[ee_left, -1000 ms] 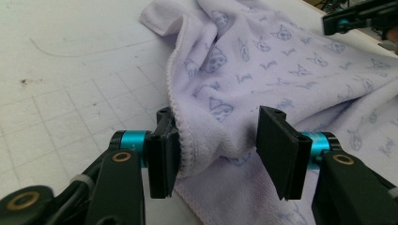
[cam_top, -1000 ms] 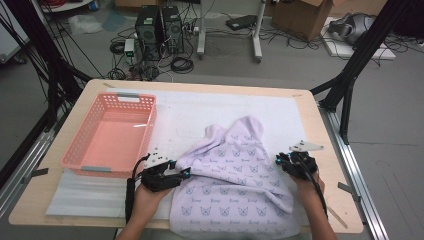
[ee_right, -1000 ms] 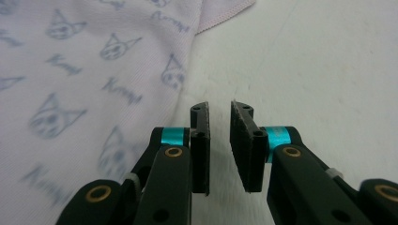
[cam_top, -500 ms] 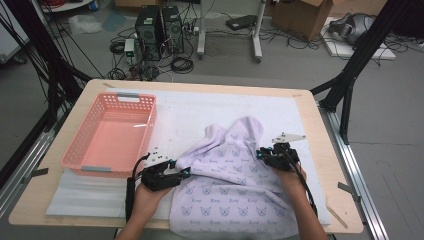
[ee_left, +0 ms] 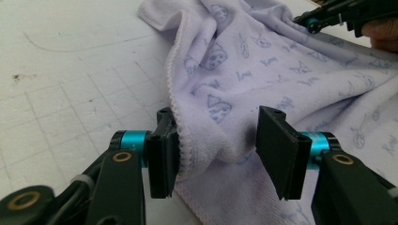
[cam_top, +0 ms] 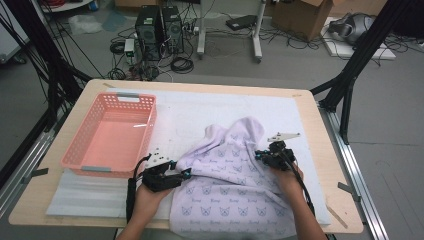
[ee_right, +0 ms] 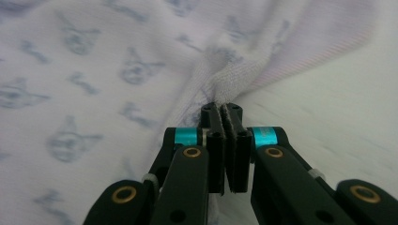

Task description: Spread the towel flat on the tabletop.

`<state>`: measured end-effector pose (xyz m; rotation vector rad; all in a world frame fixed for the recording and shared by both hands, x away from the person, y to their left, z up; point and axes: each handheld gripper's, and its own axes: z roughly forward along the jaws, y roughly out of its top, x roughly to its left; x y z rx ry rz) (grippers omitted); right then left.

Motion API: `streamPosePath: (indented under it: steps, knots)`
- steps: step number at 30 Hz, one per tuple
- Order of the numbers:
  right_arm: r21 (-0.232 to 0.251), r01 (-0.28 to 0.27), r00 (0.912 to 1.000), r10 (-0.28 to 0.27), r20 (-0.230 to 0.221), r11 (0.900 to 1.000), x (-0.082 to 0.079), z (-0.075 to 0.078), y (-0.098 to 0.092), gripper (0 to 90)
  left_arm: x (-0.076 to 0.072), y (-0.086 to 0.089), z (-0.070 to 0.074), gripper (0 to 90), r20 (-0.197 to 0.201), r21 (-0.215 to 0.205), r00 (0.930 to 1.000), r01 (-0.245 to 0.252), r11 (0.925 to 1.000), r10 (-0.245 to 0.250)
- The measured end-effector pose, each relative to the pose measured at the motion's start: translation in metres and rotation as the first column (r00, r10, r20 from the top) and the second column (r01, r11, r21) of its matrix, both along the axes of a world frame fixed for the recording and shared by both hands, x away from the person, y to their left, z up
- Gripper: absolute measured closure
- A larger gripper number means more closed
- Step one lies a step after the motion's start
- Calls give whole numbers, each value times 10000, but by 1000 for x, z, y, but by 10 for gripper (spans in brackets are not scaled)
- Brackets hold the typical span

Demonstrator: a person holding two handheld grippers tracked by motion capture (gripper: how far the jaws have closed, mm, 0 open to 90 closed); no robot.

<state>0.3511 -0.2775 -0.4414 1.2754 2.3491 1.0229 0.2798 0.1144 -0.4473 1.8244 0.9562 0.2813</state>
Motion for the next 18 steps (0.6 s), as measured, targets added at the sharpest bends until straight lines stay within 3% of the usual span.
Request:
streamPosePath:
  steps: [2, 5, 7, 9, 11, 12, 14, 15, 18]
  knots:
    - [-278, 201, 9998, -199, 91, 9994, -1, 2, -5, 885, 0, 0, 0, 502, -19, 3, 10000, -4, 10000, 4]
    - [-1194, 835, 9961, -793, 391, 9893, -4, 9, -21, 885, 0, 0, 0, 502, -20, -17, 10000, -11, 10000, 11]
    - [-2357, 1435, 9884, -1272, 833, 9612, -9, 15, -34, 884, 0, 0, 0, 502, 1, 17, 10000, 20, 10000, -20]
    - [-2877, 1707, 9845, -1509, 896, 9424, -12, 17, -41, 883, 0, 0, 0, 503, 2, 13, 10000, 37, 10000, -37]
    - [-2915, 1767, 9839, -1610, 769, 9401, -14, 16, -44, 873, 0, -1, 0, 503, 4, 11, 10000, 74, 10000, -74]
    - [-2500, 1781, 9835, -1636, 778, 9517, -17, 16, -49, 843, 0, -2, 0, 501, 21, 21, 10000, 81, 10000, -81]
    - [-1923, 1841, 9799, -1647, 1129, 9639, -23, 19, -53, 755, 0, -3, 2, 500, 80, -16, 9999, 95, 10000, -95]
    - [-1493, 1820, 9782, -1635, 1281, 9719, -26, 22, -56, 752, 0, -3, 3, 499, 125, -88, 9999, 107, 9999, -106]
    - [-903, 1820, 9723, -1656, 1647, 9791, -34, 29, -62, 724, 6, -6, 10, 491, 199, -257, 9997, 150, 9996, -145]
